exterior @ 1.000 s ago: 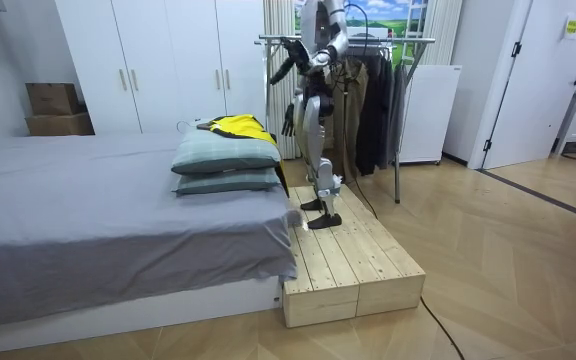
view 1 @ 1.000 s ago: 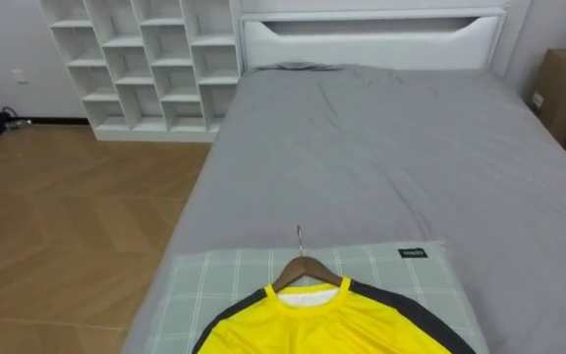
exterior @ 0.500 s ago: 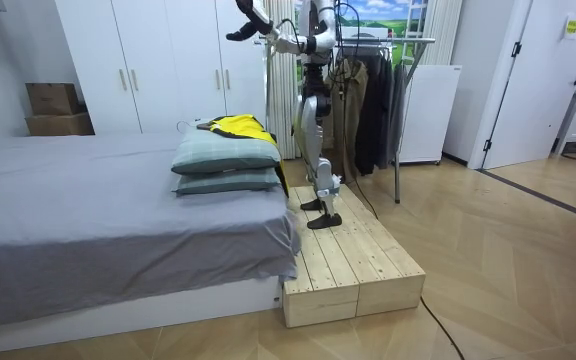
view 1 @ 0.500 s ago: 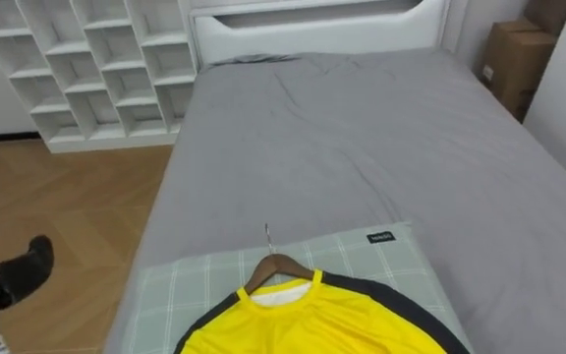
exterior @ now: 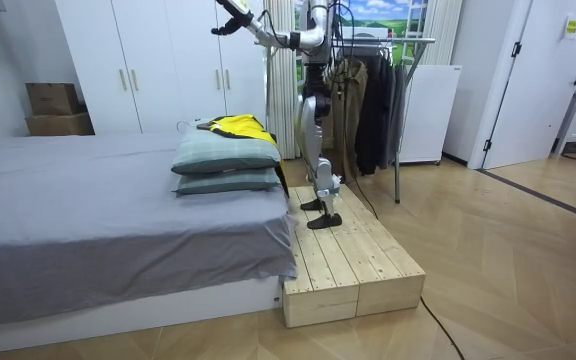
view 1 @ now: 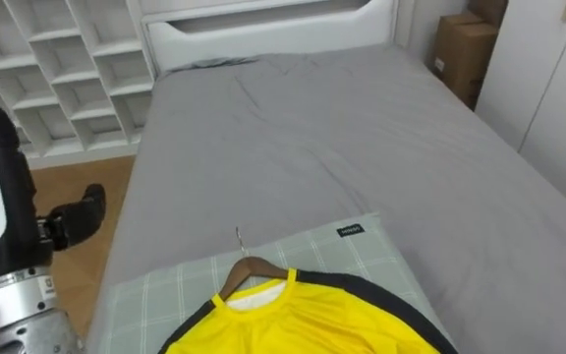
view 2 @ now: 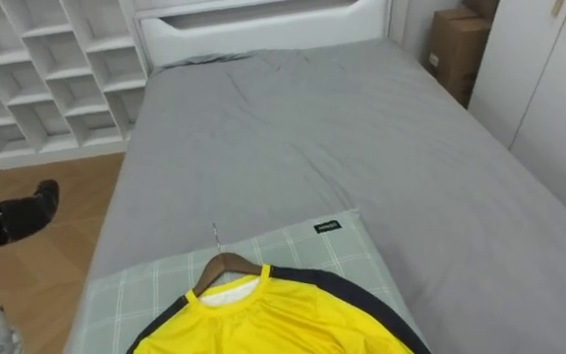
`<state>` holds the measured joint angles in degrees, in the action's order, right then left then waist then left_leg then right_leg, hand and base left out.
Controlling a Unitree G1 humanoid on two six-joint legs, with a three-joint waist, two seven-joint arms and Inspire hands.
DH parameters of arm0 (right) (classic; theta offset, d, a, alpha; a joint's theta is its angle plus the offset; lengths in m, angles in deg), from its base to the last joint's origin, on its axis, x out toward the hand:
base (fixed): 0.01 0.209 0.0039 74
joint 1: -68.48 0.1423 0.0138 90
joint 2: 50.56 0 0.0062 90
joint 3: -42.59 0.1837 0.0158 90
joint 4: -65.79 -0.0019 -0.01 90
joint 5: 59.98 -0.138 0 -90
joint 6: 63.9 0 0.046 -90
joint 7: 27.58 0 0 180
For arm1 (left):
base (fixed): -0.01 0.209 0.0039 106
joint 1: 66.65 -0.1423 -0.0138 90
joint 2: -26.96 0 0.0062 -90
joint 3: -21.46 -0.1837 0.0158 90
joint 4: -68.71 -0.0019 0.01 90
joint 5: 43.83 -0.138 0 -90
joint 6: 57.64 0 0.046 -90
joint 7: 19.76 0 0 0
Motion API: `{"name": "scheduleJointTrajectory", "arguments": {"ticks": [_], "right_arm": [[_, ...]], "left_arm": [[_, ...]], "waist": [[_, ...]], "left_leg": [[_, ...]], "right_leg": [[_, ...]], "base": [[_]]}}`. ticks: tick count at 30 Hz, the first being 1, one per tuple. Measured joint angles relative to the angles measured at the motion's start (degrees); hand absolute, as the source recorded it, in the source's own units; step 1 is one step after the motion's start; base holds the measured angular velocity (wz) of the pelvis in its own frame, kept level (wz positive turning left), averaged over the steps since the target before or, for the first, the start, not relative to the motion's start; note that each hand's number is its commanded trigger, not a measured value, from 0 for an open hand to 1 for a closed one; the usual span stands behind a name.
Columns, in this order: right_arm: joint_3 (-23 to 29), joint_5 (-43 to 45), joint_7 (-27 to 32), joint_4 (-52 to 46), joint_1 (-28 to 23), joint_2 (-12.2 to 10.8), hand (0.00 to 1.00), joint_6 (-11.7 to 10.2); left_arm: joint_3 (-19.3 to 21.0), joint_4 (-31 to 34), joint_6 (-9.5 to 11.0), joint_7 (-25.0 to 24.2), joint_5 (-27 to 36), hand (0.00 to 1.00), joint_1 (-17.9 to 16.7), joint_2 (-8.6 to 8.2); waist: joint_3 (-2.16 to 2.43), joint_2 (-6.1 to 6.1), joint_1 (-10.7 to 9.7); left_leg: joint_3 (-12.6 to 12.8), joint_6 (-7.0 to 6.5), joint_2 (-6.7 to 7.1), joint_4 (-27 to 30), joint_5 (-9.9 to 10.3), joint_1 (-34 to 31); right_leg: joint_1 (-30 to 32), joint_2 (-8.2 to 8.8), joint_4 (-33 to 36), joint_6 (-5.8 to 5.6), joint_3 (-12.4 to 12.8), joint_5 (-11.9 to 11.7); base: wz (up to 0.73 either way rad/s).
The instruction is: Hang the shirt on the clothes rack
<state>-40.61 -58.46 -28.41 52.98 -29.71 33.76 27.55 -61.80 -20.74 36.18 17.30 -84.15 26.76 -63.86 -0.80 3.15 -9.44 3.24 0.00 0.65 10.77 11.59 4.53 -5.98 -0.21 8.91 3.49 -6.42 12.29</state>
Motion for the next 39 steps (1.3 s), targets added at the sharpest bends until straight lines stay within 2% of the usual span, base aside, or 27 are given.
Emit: {"name": "scheduleJointTrajectory", "arguments": {"ticks": [4, 7, 10, 14, 17, 19, 21, 24, 25, 27, 28, 30, 31, 33, 35, 37, 39], "right_arm": [[-1.05, -0.04, -0.17, 0.66, 0.25, 0.84, 0.0, 1.19], [-1.06, 0.03, 0.0, 0.66, 1.35, 0.81, 0.0, 1.46], [-2.24, 0.13, 0.76, 0.68, 2.86, 1.17, 0.0, 1.83], [-3.54, 1.09, 1.62, 0.36, 3.81, 1.33, 0.0, 1.92], [-6.41, 1.0, 2.15, 0.3, 5.19, 1.39, 0.0, 2.3], [-7.66, 1.08, 2.13, 0.35, 6.64, 1.43, 0.0, 2.21], [-8.06, 1.15, 2.02, 0.42, 8.01, 1.43, 0.0, 1.6], [-10.19, 0.56, 2.2, 0.59, 10.43, 1.45, 0.0, 0.62], [-10.78, 0.03, 2.32, 0.77, 11.02, 1.42, 0.0, 0.51], [-11.94, -1.37, 2.89, 0.61, 11.8, 1.45, 0.0, 0.37], [-12.51, -2.12, 3.29, 0.43, 12.14, 1.42, 0.0, -0.12], [-13.21, -3.3, 3.53, 0.45, 12.95, 1.38, 0.0, -0.59], [-13.7, -3.91, 3.81, 0.47, 13.71, 1.38, 0.0, -0.68], [-15.64, -4.08, 4.18, 0.42, 14.51, 1.52, 0.0, -0.9], [-17.65, -3.82, 4.88, 0.43, 16.0, 1.52, 0.0, -0.92], [-18.36, -3.9, 5.29, 0.37, 16.66, 1.54, 0.0, -1.22], [-18.57, -4.03, 5.87, 0.04, 17.12, 1.6, 0.0, -1.48]], "left_arm": [[-1.68, -2.31, -0.17, 0.3, -0.27, 0.0, 2.85, 0.39], [-2.76, -8.17, -0.89, 0.49, -0.26, 0.0, 6.4, 0.73], [-5.1, -14.28, -1.38, 0.98, -0.34, 0.0, 10.24, 1.26], [-7.85, -19.19, -1.36, 1.12, -0.01, 0.0, 13.52, 1.3], [-11.91, -26.71, -1.17, 1.17, 0.35, 0.0, 16.69, 1.36], [-13.23, -32.12, -0.68, 1.17, 0.34, 0.0, 18.69, 1.36], [-13.79, -36.13, -0.51, 1.14, 1.43, 0.0, 19.77, 1.35], [-14.17, -42.9, 0.74, 1.22, 3.34, 0.0, 23.05, 1.35], [-15.07, -47.17, 0.95, 1.21, 4.02, 0.0, 25.31, 1.36], [-16.35, -52.15, 1.08, 1.22, 4.96, 0.0, 27.64, 1.6], [-16.77, -53.9, 1.23, 1.22, 5.36, 0.0, 28.77, 1.61], [-17.23, -55.88, 1.89, 1.21, 6.71, 0.0, 30.18, 1.62], [-17.23, -57.82, 2.77, 1.19, 8.39, 0.0, 31.58, 1.65], [-17.22, -59.76, 3.09, 1.19, 11.73, 0.0, 33.23, 1.75], [-17.3, -62.67, 3.45, 1.19, 14.85, 0.0, 35.51, 1.85], [-17.32, -64.47, 3.8, 1.2, 15.65, 0.0, 36.48, 1.86], [-17.32, -65.28, 3.9, 1.2, 16.58, 0.0, 37.13, 1.92]], "waist": [[-0.14, 0.42, -0.23], [-0.12, 0.54, -1.39], [-0.16, 0.48, -1.33], [-0.16, 0.53, -1.52], [-0.16, 0.59, -1.58], [-0.23, 0.66, -1.87], [-0.25, 0.72, -2.82], [-0.37, 0.63, -3.2], [-0.47, 0.6, -3.75], [-0.72, 0.59, -4.42], [-1.0, 0.51, -4.47], [-1.4, 0.51, -4.51], [-1.91, 0.44, -4.43], [-2.07, 0.25, -4.47], [-2.51, -0.08, -4.81], [-2.83, -0.5, -5.28], [-2.93, -0.6, -5.74]], "left_leg": [[0.83, 0.0, -0.14, -0.01, 0.0, -1.3], [1.25, -0.07, -0.31, 0.04, -0.05, -3.03], [1.47, -0.09, -0.43, 0.25, -0.05, -4.54], [1.5, -0.09, -0.47, 0.67, -0.05, -5.95], [2.08, -0.4, -0.47, 0.6, -0.24, -6.48], [2.18, -0.75, -0.4, 0.52, -0.46, -7.16], [2.45, -0.78, -0.45, 0.59, -0.48, -8.14], [2.8, -1.21, -0.45, 1.2, -0.77, -11.34], [2.74, -1.34, -0.48, 1.72, -0.88, -12.35], [2.92, -1.35, -0.55, 2.48, -0.88, -13.68], [3.2, -1.35, -0.6, 2.94, -0.88, -14.78], [3.61, -1.45, -0.81, 3.52, -0.94, -16.56], [3.79, -1.46, -0.87, 4.22, -0.95, -17.84], [4.18, -1.54, -0.87, 5.16, -0.99, -20.21], [4.27, -1.57, -0.9, 6.78, -1.01, -23.48], [4.28, -1.58, -1.0, 7.92, -1.01, -25.34], [4.38, -1.59, -1.13, 9.34, -0.99, -27.59]], "right_leg": [[1.66, 0.03, 0.94, -0.01, 0.34, -0.01], [3.9, -0.03, 2.01, -0.02, 0.19, -0.02], [5.92, -0.12, 2.92, -0.02, 0.68, -0.08], [7.14, -0.18, 2.86, -0.18, 1.11, -0.65], [8.06, -0.16, 2.95, -0.26, 1.7, -0.97], [8.93, -0.08, 3.29, -0.3, 1.73, -1.08], [10.35, -0.06, 4.13, -0.3, 1.79, -1.08], [14.37, 0.01, 6.09, -0.29, 2.41, -1.1], [15.05, 0.05, 6.16, -0.31, 2.15, -1.29], [16.19, 0.09, 6.6, -0.33, 2.11, -1.41], [17.36, 0.08, 7.13, -0.33, 2.35, -1.46], [19.12, 0.02, 7.41, -0.28, 2.46, -1.87], [20.55, 0.03, 8.23, -0.27, 2.55, -1.92], [23.52, 0.04, 9.89, -0.27, 3.15, -1.92], [26.97, 0.22, 11.84, -0.27, 3.07, -1.91], [28.67, 0.28, 12.68, -0.26, 2.99, -1.91], [30.74, 0.3, 13.72, -0.26, 3.15, -1.91]], "base": [[-0.07], [-0.01], [-0.08], [-0.05], [-0.08], [-0.07], [-0.07], [-0.05], [0.11], [0.03], [-0.1], [-0.1], [-0.12], [-0.13], [-0.03], [0.03], [0.05]]}}
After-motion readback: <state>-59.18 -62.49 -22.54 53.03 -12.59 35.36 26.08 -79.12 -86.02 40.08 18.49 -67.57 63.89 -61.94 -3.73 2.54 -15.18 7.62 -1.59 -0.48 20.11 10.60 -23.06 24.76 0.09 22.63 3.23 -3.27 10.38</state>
